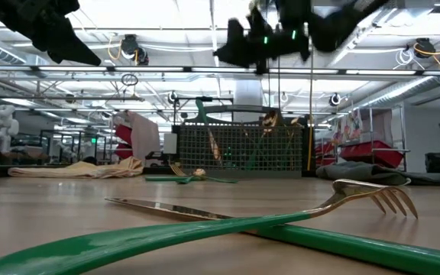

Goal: Sort silverware
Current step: Put the fork into the right section of the dish rack

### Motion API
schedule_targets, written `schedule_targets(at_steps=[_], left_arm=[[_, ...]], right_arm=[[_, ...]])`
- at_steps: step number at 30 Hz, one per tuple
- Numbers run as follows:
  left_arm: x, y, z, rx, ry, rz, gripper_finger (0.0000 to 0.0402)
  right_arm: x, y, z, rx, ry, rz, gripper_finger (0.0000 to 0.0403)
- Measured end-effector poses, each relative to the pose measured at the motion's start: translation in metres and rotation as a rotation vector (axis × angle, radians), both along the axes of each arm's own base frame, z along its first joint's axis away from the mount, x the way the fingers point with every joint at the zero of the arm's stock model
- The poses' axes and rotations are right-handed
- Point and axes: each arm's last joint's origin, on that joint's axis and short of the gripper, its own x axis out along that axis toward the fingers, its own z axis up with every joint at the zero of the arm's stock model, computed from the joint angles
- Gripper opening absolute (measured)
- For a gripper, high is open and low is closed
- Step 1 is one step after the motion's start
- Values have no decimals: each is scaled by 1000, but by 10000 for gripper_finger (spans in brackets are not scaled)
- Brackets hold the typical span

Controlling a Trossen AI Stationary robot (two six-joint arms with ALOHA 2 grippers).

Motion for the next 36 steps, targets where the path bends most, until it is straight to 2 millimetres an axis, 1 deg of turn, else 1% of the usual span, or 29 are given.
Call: schedule_targets(at_steps=[2,4,7,10,12,16,23,25,27,29,33,36], left_arm=[[0,0,0,0,0,0,21],[0,0,0,0,0,0,21],[0,0,0,0,-1,0,21],[0,0,0,-2,-1,1,21],[0,0,0,-2,-1,1,21],[0,0,0,-2,-1,1,21],[0,0,0,-2,-1,1,21],[0,0,0,-2,-1,1,21],[0,0,0,-2,-1,1,21],[0,0,0,-2,-1,1,21],[0,0,0,-1,-1,1,21],[0,0,0,-2,0,1,21]], right_arm=[[4,21,16,1,183,45,112],[9,41,25,8,367,47,112],[19,62,26,22,588,48,112],[31,69,18,69,720,61,112],[41,69,6,99,782,66,112],[59,59,-34,129,911,64,112],[76,29,-74,244,966,100,112],[79,22,-79,261,978,101,112],[83,18,-80,269,974,105,112],[87,16,-84,305,979,147,112],[93,16,-100,377,1063,178,112],[97,16,-103,418,1116,180,112]])
